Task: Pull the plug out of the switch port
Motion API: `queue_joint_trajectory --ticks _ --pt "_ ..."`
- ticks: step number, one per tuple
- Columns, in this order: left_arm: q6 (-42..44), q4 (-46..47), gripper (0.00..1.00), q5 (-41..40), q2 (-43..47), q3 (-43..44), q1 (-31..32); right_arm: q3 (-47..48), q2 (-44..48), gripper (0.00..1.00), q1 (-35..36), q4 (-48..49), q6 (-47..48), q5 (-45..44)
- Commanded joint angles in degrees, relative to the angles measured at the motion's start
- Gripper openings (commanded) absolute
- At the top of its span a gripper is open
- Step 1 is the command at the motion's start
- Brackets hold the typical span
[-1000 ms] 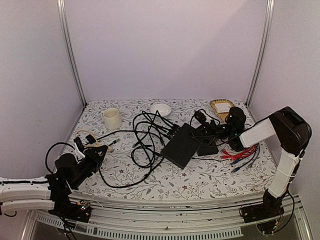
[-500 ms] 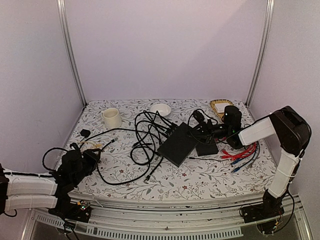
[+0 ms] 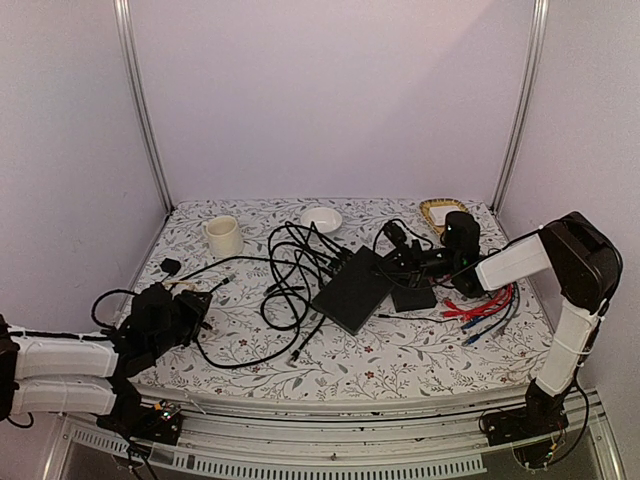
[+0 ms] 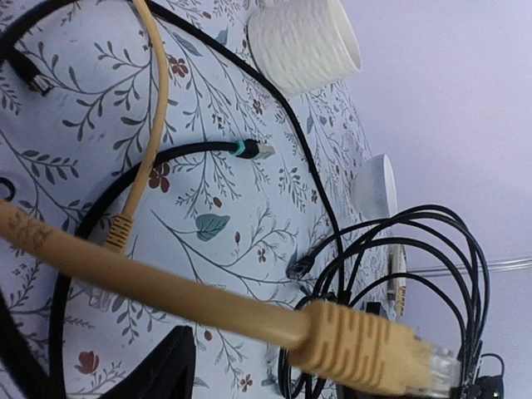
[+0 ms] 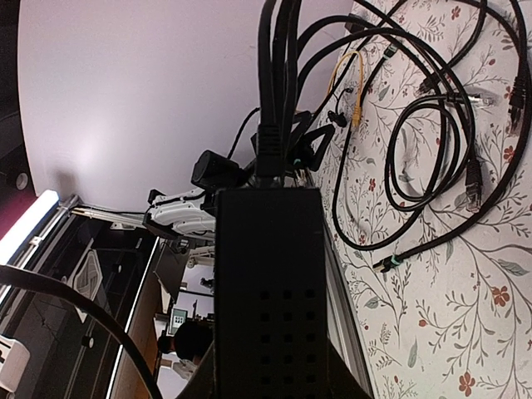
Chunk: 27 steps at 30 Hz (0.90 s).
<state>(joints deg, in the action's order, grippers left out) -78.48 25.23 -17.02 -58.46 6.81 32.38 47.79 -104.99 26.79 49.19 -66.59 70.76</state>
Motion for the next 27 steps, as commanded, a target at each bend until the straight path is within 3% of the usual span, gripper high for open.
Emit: queue_joint_trajectory --ticks 1,8,16,27 --pt "-2.24 -11.7 0.59 -2.4 7.78 2.68 3.61 2.78 3.01 0.02 0.22 0.58 1.08 -0.36" --pt "-8.13 -27.68 0.66 -8.54 16.38 9.66 12.23 4.9 2.53 0.02 0.28 -2.57 3.55 -0.63" --pt "-12.72 -42.93 0.76 -11.11 12.1 22.11 15.43 5.98 2.09 0.02 0.55 -2.74 3.48 -0.93" --pt "-15.61 -40.64 0.79 -10.3 11.87 24.02 17.41 5.51 2.91 0.02 0.64 -3.74 4.4 -1.59"
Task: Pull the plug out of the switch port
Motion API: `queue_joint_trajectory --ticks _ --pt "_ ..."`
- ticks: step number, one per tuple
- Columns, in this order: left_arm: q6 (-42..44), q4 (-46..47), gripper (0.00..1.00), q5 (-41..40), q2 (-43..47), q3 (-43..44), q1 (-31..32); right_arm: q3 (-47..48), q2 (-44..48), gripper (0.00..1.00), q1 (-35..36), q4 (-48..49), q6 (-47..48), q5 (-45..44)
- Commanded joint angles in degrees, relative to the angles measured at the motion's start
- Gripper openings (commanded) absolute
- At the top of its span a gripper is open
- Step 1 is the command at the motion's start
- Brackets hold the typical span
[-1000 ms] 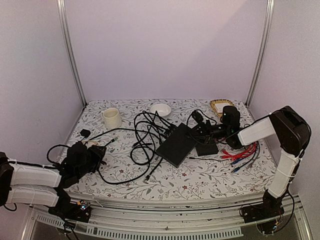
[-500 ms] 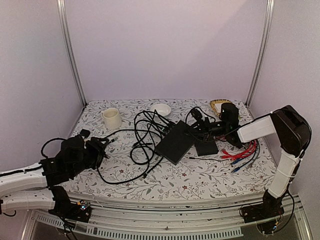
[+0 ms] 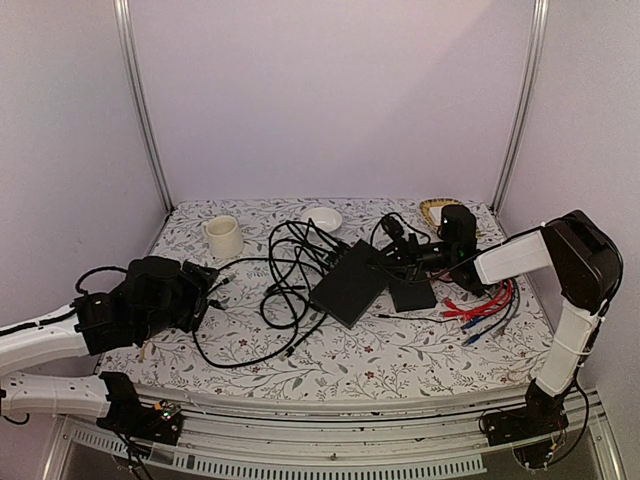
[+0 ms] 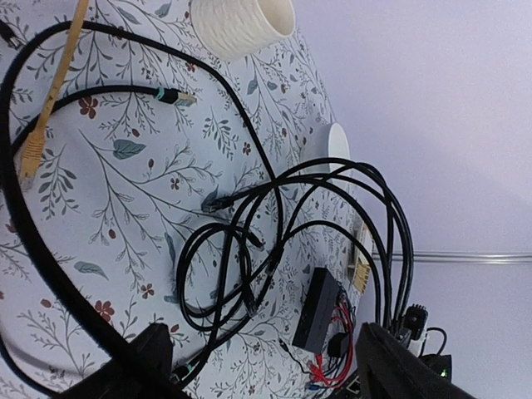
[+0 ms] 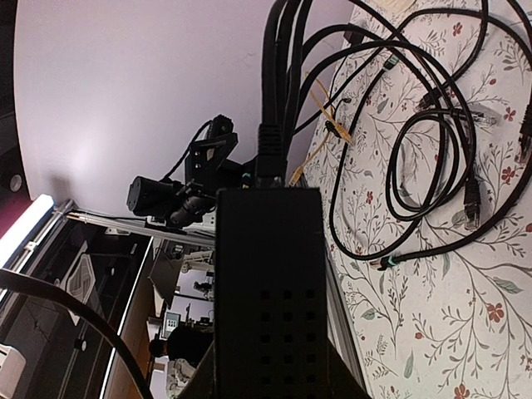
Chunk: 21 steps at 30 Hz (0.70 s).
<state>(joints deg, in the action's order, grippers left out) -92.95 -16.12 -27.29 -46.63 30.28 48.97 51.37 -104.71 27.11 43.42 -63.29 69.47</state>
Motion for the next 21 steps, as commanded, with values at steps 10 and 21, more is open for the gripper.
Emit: queue_joint_trajectory --ticks 10,21 --pt "3.04 -8.36 0.89 1.39 -4.45 10.01 1.03 1.68 3.58 0.02 0.31 0.88 1.91 -0.69" --pt "-5.83 -25.03 0.98 -6.26 -22.33 15.67 -0.91 0.69 5.24 0.02 0.44 -0.7 3.13 -2.09"
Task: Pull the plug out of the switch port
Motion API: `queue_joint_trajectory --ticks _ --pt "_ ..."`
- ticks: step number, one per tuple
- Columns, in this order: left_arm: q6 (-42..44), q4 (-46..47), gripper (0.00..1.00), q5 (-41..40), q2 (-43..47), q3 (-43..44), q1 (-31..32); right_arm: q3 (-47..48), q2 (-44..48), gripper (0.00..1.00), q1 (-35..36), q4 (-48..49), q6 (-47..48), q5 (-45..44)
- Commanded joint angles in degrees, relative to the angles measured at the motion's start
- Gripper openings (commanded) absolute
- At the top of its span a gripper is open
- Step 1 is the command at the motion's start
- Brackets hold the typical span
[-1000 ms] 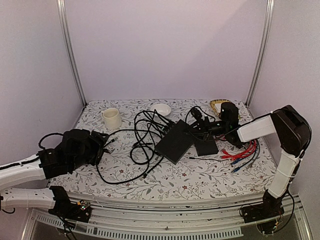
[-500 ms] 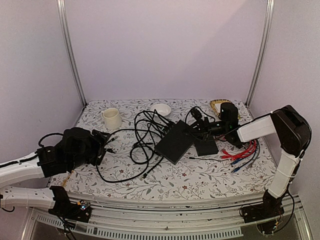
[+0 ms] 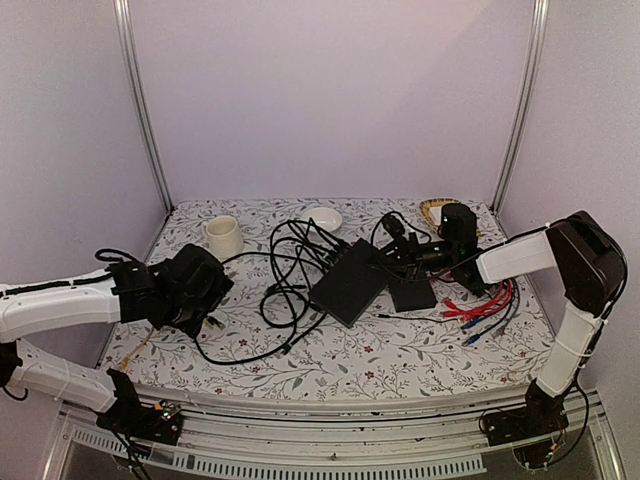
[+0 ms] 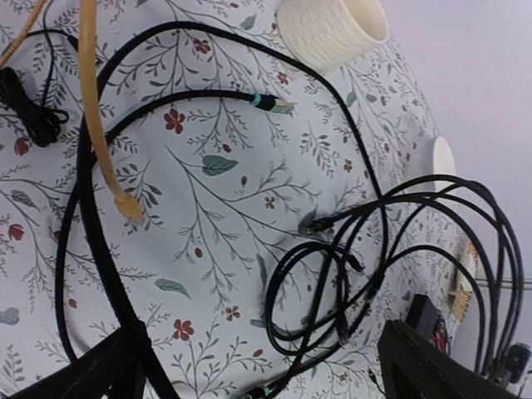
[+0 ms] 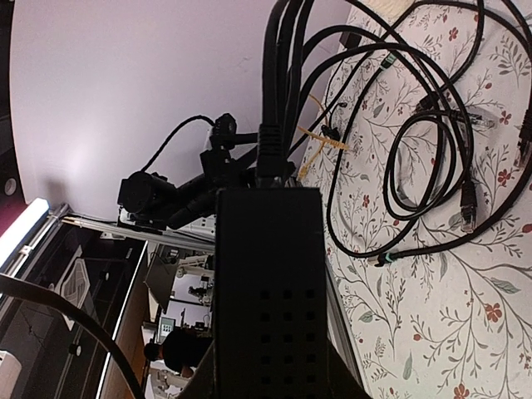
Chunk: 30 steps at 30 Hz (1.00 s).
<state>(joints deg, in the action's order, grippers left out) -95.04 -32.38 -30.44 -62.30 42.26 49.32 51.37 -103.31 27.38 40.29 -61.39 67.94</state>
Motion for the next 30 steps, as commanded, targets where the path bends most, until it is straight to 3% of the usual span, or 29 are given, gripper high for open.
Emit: queue_joint_trajectory --ticks 1,5,9,18,24,30 --pt "-2.59 -9.34 0.98 -3.04 -8.54 5.0 -2.03 0.27 4.17 0.02 0.26 2.42 1.26 -0.69" --pt "-0.26 -13.82 0.98 -5.02 -14.3 11.92 -3.38 -0.75 4.86 0.02 0.2 1.87 1.83 -1.0" --pt "-4.7 -21.87 0.98 -1.75 -18.32 16.87 -5.78 -1.81 5.42 0.02 0.22 1.98 2.4 -1.17" --pt "-20.21 -26.65 0.98 10.67 -17.9 6.85 -7.18 -1.37 4.78 0.02 0.22 1.92 2.99 -0.39" --pt "-19.96 -37.33 0.98 13.09 -24.64 13.03 -7.66 -0.28 3.35 0.02 0.22 2.26 3.03 0.08" --pt "-17.35 -39.08 0.97 8.92 -24.14 20.31 -4.84 0.21 2.6 0.02 0.22 2.47 3.03 0.52"
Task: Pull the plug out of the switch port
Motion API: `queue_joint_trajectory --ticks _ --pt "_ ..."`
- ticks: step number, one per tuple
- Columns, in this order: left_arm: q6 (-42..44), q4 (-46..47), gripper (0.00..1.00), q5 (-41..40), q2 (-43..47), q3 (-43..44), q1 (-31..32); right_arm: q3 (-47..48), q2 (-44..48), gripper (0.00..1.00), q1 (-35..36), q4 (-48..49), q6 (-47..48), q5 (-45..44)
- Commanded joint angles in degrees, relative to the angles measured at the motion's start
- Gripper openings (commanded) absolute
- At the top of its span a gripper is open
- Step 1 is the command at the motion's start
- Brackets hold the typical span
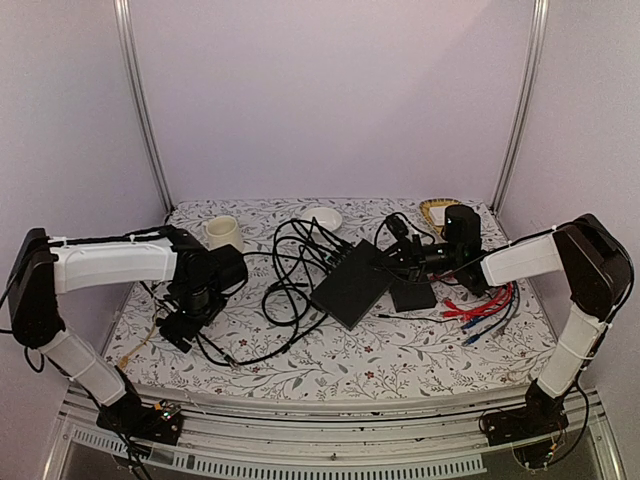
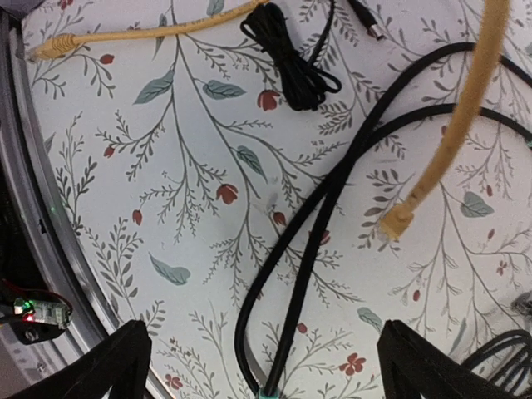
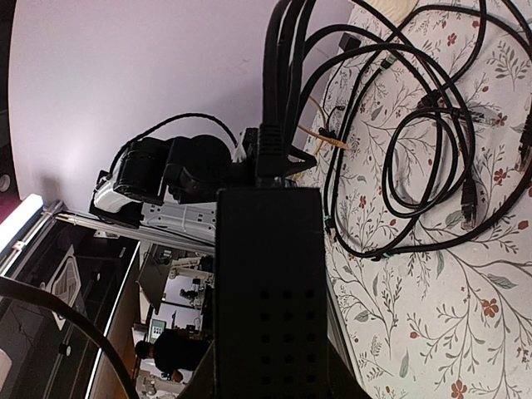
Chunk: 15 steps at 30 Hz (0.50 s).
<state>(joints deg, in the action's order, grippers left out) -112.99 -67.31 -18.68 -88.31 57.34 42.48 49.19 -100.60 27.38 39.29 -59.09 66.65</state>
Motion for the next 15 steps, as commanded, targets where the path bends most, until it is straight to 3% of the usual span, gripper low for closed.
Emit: queue_joint_trajectory --ticks 1,4,7,12,14,15 --pt "0.6 -4.2 0.97 -4.85 2.72 6.71 3.2 2.42 -0.17 0.02 0.22 3.51 0.73 1.77" --pt "2.6 -2.14 0.97 -9.36 5.47 10.97 6.24 2.7 -0.51 0.02 0.22 3.5 0.73 1.93" --pt "9.27 6.52 0.96 -10.63 8.95 10.18 7.6 3.58 -1.02 0.02 0.37 3.56 0.69 2.35" --pt "27.1 40.44 0.91 -6.42 18.9 -5.22 8.52 6.25 -2.3 0.02 1.5 3.51 0.49 4.05" --pt "31.79 61.75 0.89 -3.91 23.77 -15.35 8.55 7.24 -2.6 0.02 2.07 3.51 0.26 4.62" --pt "33.87 71.14 0.95 -2.8 25.87 -20.76 8.53 7.76 -2.76 0.02 2.35 3.51 0.11 4.82"
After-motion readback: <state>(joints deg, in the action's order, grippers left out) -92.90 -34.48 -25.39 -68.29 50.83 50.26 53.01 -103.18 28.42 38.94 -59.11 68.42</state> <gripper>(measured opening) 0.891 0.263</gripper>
